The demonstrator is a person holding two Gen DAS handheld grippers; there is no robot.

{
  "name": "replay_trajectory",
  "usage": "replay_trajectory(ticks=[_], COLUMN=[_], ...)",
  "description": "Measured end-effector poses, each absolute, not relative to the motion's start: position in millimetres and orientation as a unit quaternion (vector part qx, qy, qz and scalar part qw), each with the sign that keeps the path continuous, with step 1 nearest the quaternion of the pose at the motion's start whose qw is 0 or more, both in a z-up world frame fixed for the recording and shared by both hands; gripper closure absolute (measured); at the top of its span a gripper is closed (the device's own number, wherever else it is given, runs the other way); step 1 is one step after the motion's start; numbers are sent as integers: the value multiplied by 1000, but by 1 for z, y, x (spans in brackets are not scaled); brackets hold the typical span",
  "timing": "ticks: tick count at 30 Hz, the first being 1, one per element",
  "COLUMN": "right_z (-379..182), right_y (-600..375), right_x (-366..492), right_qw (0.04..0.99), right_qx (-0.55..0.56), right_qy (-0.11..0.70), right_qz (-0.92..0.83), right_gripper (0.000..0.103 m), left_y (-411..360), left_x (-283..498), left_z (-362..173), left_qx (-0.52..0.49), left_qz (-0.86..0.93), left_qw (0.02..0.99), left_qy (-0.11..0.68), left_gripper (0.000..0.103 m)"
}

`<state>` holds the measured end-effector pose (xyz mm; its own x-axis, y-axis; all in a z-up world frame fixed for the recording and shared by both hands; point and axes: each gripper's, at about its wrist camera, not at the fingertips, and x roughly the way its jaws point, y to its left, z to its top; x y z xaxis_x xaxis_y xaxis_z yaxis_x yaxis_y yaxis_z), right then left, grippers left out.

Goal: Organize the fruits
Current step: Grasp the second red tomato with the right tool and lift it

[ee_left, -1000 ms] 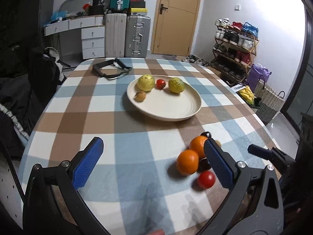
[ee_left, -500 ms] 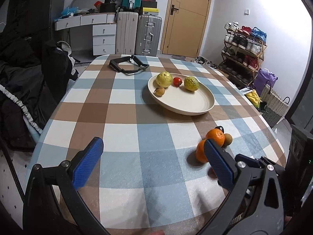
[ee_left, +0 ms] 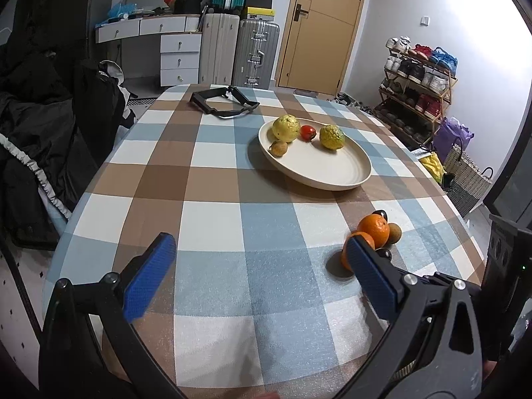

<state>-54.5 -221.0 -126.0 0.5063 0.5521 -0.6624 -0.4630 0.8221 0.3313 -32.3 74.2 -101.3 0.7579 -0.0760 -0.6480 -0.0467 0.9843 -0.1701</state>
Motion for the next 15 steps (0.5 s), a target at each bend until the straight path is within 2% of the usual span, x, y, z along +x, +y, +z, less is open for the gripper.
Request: replay_trajectory(ticks=[8, 15], right_z=[-120, -112], right_y=[-231, -256], right_x=[-62, -63], right_qw=[877, 889], right_qx=[55, 64], right_qy=[377, 359], right_qz=[293, 277], right_gripper=[72, 72], left_y=[51, 7], left_x=[-13, 31], left_z=[-93, -88], left_qx=[-66, -56], left_qz=[-60, -147], left_qw=[932, 903], left_qy=[351, 399], left_gripper=[1, 1])
